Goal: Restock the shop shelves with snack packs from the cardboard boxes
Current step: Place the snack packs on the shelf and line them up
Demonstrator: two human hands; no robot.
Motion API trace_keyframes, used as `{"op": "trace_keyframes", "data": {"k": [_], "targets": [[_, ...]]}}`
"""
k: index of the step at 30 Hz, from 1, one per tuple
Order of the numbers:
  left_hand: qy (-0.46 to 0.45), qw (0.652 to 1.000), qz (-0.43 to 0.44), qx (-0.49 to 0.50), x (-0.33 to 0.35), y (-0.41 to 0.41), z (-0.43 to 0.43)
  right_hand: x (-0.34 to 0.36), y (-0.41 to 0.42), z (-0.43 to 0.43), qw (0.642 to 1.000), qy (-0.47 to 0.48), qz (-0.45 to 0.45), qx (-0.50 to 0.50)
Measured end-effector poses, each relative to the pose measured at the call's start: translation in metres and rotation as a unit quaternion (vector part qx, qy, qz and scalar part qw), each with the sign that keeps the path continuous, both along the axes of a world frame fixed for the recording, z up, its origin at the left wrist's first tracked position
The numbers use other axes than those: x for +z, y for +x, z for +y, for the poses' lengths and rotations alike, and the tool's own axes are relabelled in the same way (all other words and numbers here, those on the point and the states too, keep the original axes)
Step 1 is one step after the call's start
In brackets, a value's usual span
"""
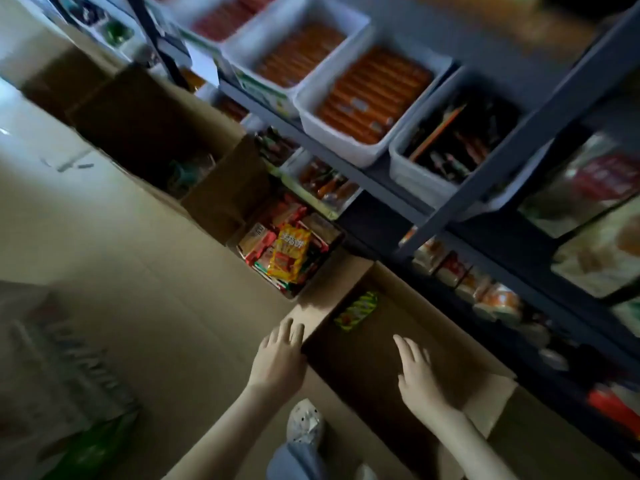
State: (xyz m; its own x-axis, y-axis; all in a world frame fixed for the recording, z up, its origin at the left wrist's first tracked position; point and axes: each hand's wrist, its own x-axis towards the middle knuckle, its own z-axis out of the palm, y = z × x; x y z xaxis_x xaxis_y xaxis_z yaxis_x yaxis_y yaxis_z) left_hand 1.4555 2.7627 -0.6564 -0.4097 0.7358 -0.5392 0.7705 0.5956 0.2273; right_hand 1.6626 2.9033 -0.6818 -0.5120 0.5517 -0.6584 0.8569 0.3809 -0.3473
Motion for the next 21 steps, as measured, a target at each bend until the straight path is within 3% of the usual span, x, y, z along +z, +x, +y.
{"op": "trace_keyframes", "data": {"k": [6,9,12,16,17,18,21], "targets": [[0.056,0.996,0.016,-0.068,-0.194,-0.013,0.027,-0.194,-0.034,0.017,0.985,0.055,-0.083,0.141],[0.08,0.991,0.02,-0.107,-0.262,-0.017,0.034,-0.274,-0.055,0.031,0.961,0.15,-0.042,0.227],[0.105,0.99,0.002,-0.097,-0.309,-0.012,0.033,-0.334,-0.074,0.043,0.934,0.179,-0.081,0.297],[0.126,0.99,-0.004,-0.064,-0.324,-0.007,0.026,-0.372,-0.083,0.058,0.898,0.274,-0.056,0.34],[0.117,0.991,-0.005,-0.068,-0.321,-0.008,0.023,-0.37,-0.079,0.059,0.901,0.26,-0.056,0.342],[0.108,0.992,-0.006,-0.07,-0.316,-0.008,0.021,-0.363,-0.074,0.058,0.911,0.235,-0.052,0.335],[0.077,0.996,-0.046,-0.005,-0.277,-0.005,0.019,-0.308,-0.052,0.058,0.91,0.283,-0.011,0.303]]}}
